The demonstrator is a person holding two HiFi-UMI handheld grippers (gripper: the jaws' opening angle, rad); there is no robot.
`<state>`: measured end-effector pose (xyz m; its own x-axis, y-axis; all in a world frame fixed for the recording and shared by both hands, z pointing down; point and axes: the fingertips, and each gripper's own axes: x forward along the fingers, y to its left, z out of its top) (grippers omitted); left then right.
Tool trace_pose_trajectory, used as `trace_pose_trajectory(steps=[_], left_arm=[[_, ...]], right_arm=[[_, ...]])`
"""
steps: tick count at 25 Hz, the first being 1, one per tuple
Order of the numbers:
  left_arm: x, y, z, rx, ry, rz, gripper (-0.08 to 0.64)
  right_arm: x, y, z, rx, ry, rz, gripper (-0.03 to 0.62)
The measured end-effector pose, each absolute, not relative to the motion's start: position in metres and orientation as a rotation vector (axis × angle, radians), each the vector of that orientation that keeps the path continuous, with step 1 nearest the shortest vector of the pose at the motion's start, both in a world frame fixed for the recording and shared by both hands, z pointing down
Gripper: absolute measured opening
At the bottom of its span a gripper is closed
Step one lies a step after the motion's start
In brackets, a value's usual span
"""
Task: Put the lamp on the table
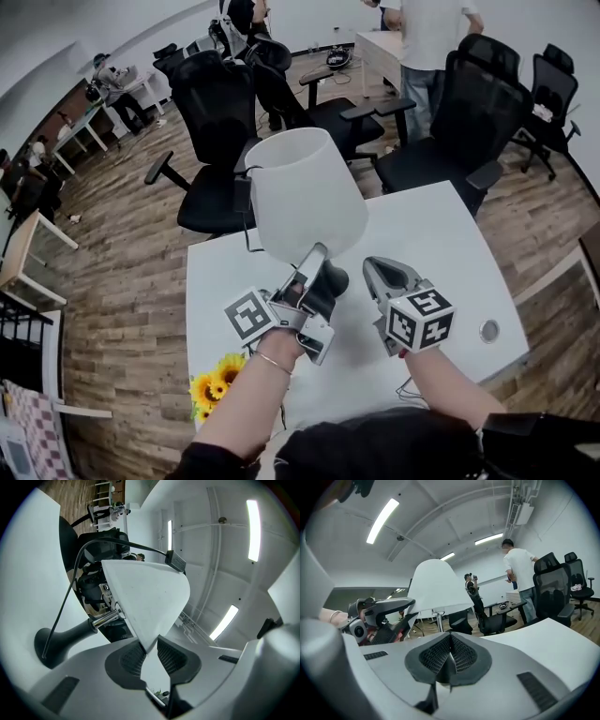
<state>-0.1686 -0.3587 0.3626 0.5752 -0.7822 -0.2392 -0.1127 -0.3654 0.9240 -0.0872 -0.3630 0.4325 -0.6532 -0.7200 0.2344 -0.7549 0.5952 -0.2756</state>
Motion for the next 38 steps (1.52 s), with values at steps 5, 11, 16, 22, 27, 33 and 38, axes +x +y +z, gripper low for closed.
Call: trace_pose_trajectory(steps=[5,11,16,22,27,33,38], left_arm=[[-0.165,-0.349,0.367,1.831,-0.728,-0.840,0.080],[-0.165,-0.347,0.367,1.839,-0.739,-0.837,0.084],[-0.161,-0.342,0.369,1.842,-0.735,-0.816,0.086],[-0.160,-0.339,0.368,1.841,-0.732,-0.807,0.087],[-0.162,-0.334,0.374,1.814,-0.741,-0.775,0.089],[-0.158,-0.328,0.381,1.848,-0.752,-0.744,0.092],[-0.155,-0.330,0.381,1.827,-0.766,-0.742,0.092]], right_arm=[[-0.076,-0.352,0.432,1.313,-2.693,0.535,0.015],[-0.070,-0.343,0.425,1.355,-2.679,0.511,0.015],[-0.069,-0.336,0.416,1.374,-2.677,0.490,0.015],[-0.067,-0.325,0.416,1.402,-2.661,0.479,0.015],[-0.068,-0.316,0.416,1.426,-2.660,0.487,0.015],[-0.067,-0.305,0.419,1.430,-2.661,0.478,0.015],[-0.058,-0.306,0.416,1.427,-2.660,0.476,0.015]])
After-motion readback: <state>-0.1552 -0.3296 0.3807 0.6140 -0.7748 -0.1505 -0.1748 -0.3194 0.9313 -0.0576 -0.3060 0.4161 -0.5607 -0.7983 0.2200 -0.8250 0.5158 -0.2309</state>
